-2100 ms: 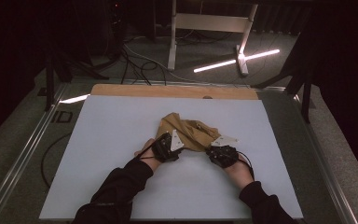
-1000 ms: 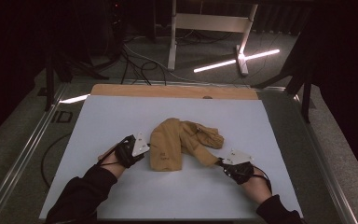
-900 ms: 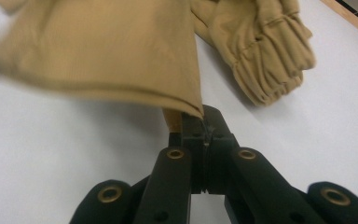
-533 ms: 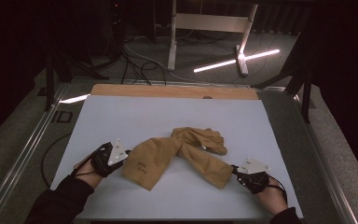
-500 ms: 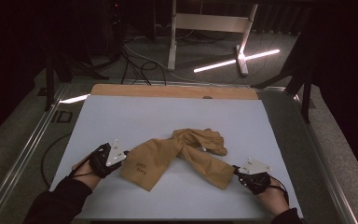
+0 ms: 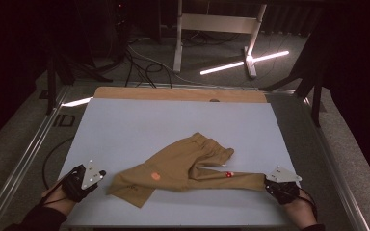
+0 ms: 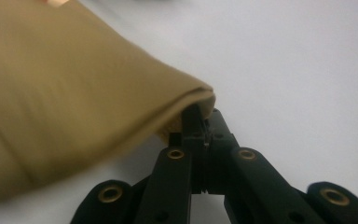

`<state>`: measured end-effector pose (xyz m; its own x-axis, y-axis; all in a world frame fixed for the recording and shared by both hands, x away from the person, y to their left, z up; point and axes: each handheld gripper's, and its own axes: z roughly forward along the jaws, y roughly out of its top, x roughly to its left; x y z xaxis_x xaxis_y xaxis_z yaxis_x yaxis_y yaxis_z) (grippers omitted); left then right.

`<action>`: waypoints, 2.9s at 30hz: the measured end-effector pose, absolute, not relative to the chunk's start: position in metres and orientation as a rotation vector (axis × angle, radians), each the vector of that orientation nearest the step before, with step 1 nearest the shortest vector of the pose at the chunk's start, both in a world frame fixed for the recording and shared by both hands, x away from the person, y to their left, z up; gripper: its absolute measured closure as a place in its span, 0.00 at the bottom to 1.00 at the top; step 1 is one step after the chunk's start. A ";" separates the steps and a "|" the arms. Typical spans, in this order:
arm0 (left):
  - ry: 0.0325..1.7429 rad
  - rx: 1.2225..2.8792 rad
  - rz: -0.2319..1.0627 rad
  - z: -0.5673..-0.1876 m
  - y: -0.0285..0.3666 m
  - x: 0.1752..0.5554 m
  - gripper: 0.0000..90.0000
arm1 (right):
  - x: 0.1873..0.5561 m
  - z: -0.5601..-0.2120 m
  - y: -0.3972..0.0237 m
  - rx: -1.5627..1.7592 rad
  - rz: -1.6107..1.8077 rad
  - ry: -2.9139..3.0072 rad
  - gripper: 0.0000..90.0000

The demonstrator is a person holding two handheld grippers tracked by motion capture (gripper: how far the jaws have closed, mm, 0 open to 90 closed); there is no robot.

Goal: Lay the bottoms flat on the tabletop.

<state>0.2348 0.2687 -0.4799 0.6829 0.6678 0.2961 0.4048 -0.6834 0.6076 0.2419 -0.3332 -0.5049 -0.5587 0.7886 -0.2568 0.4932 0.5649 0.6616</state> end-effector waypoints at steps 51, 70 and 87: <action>0.761 2.341 0.241 -0.517 0.112 0.370 0.45 | 0.259 -0.503 -0.172 0.693 1.055 2.570 0.99; 0.712 2.360 0.259 -0.496 0.115 0.359 0.97 | 0.255 -0.496 -0.186 0.671 1.002 2.544 1.00; 0.834 2.337 0.207 -0.495 0.168 0.329 0.96 | 0.259 -0.496 -0.226 0.821 0.935 2.513 0.99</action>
